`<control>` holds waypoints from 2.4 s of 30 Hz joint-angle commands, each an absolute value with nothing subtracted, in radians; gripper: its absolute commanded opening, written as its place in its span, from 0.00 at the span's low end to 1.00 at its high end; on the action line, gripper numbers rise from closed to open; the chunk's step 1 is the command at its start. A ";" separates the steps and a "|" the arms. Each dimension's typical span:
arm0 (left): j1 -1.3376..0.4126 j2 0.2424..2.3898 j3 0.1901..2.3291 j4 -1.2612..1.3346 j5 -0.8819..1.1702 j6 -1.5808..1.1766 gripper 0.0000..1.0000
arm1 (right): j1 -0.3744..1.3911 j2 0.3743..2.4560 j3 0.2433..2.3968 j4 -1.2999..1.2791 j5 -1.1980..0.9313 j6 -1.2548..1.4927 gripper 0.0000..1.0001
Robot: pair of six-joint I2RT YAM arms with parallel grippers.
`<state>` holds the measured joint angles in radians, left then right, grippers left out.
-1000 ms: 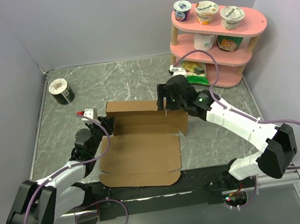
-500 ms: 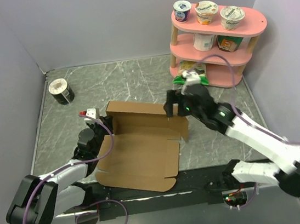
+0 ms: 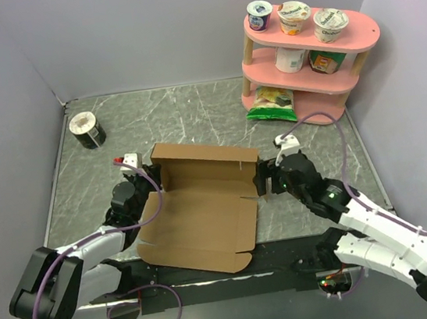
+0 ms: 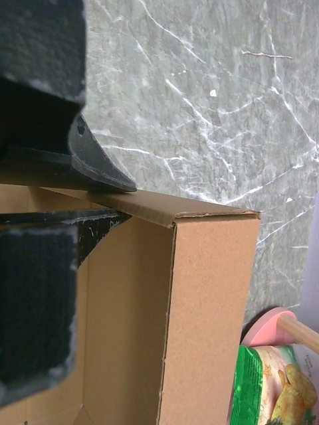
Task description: Fold the paper box
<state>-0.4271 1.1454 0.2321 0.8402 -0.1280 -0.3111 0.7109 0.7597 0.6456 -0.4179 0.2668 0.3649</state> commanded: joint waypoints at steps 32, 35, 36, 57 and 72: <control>-0.436 1.175 0.265 0.802 -0.084 -0.295 0.10 | 0.094 1.235 0.659 0.166 -0.482 -0.071 0.45; -0.436 1.173 0.270 0.792 -0.103 -0.301 0.10 | 0.081 1.236 0.702 0.132 -0.439 -0.068 0.56; -0.436 1.172 0.271 0.787 -0.110 -0.308 0.10 | 0.080 1.226 0.712 0.117 -0.428 -0.061 0.62; -0.518 1.144 0.313 0.657 -0.348 -0.362 0.10 | 0.146 0.552 0.775 -0.399 -0.229 0.521 0.95; -0.670 1.269 0.408 0.609 -0.509 -0.287 0.10 | 0.488 0.930 1.054 -0.502 0.032 0.525 0.93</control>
<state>-0.6399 1.2350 0.3832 0.6693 -0.4675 -0.3000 0.4751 0.9100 1.0138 -0.4915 -0.0528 0.5129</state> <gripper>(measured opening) 0.142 0.926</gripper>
